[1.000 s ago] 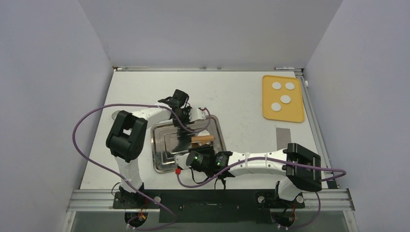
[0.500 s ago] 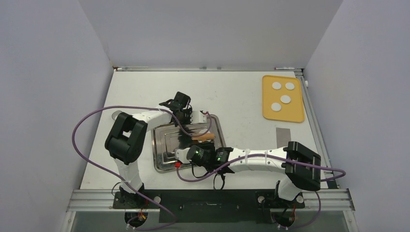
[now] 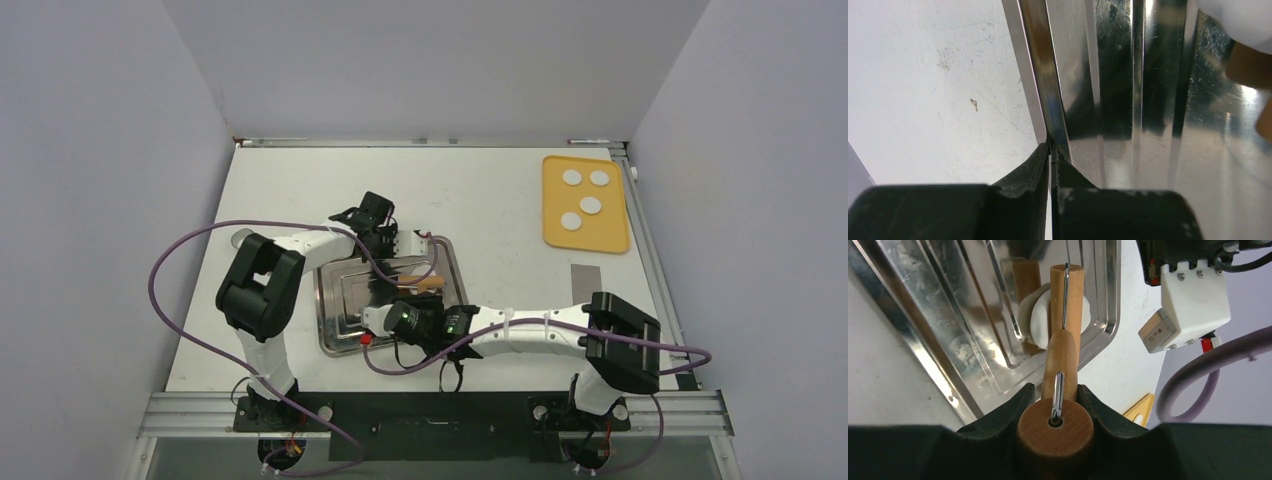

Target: Roll out the dumpling wrappers from the dough

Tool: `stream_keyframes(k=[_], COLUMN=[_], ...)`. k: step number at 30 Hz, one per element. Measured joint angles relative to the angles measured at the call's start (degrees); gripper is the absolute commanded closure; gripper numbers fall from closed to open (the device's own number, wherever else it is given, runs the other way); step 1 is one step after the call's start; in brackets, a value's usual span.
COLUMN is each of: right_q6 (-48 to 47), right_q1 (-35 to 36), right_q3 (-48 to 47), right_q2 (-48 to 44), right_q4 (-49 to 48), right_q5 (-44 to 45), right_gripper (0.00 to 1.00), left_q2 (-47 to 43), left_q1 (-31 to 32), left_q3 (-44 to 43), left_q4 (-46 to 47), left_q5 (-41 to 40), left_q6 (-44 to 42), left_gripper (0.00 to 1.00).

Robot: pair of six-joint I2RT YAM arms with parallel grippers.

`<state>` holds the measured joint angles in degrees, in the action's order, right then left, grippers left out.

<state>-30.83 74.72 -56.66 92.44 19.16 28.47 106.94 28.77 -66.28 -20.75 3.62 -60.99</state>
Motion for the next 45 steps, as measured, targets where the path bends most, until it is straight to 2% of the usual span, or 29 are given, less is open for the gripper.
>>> stream_keyframes(k=[5, 14, 21, 26, 30, 34, 37, 45], right_q6=[-0.09, 3.54, 3.21, 3.58, 4.04, 0.63, -2.82, -11.34], right_q1=[-1.05, 5.11, 0.83, 1.97, 2.38, 0.24, -1.97, -2.27], right_q3=[-1.84, 0.0, -2.38, -2.49, -2.51, -3.93, -5.81, -5.68], right_q2=[1.49, 1.31, 1.84, 1.36, -2.91, -8.79, -9.79, -2.95], right_q4=[0.48, 2.82, 4.02, 5.81, 8.52, 6.78, 4.04, 3.56], right_q5=[-0.39, 2.97, -0.83, -0.9, -2.91, -4.46, -4.98, -4.52], right_gripper=[0.92, 0.92, 0.92, 0.92, 0.92, 0.92, 0.92, 0.92], left_q2=[0.0, 0.0, 0.11, 0.11, 0.11, 0.11, -0.31, -0.94], left_q1=[0.0, 0.02, -0.11, -0.11, -0.11, -0.11, -0.5, -1.95], left_q3=[0.44, 0.44, 0.87, 1.05, 1.05, 1.07, 1.36, 0.48], left_q4=[1.36, 1.36, 3.08, 3.39, 3.39, 2.97, 2.62, -3.13], left_q5=[-0.31, -0.31, -0.79, -0.79, -0.79, -0.24, 1.25, 6.99], left_q6=[-0.74, -1.27, -2.29, -2.69, -2.86, -4.46, -6.19, -14.51], left_gripper=[1.0, 1.0, 1.0, 1.0, 1.0, 1.0, 1.0, 1.0])
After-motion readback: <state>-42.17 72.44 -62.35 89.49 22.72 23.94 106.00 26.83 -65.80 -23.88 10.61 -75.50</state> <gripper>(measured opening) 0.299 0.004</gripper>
